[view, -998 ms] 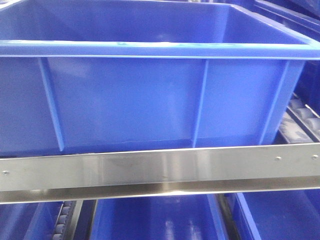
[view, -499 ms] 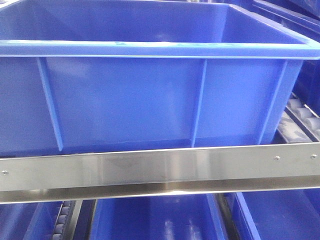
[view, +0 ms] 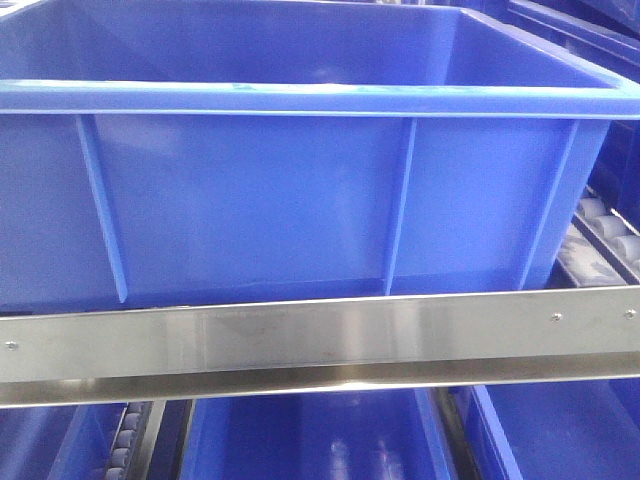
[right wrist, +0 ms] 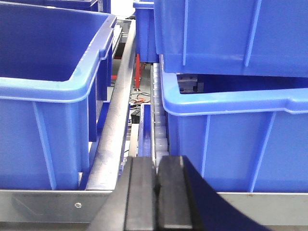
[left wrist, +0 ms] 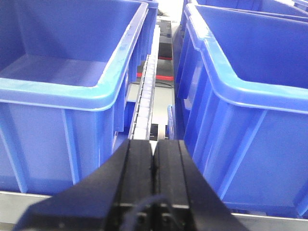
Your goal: Grab silver tray and place in blue box
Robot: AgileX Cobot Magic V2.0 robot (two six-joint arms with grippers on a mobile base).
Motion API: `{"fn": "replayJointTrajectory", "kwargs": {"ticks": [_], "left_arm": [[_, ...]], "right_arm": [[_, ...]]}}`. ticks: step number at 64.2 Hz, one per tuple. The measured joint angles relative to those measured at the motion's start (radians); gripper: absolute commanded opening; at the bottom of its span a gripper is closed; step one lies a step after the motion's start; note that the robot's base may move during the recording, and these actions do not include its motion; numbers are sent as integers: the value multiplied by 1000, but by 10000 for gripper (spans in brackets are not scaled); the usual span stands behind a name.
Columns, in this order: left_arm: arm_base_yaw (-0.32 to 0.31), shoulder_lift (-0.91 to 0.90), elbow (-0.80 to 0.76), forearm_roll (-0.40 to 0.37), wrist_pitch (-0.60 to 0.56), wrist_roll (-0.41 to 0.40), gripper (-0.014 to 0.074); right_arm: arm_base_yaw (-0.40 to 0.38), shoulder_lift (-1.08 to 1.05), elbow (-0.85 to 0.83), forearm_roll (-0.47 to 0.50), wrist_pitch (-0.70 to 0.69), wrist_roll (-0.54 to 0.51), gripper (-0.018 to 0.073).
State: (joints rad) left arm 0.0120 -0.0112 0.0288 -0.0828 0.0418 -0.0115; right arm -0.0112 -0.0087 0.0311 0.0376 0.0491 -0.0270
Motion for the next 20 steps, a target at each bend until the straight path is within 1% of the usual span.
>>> {"fn": "replayJointTrajectory", "kwargs": {"ticks": [20], "left_arm": [[0,0,0,0,0,0,-94]], "right_arm": [[0,0,0,0,1,0,53]]}}
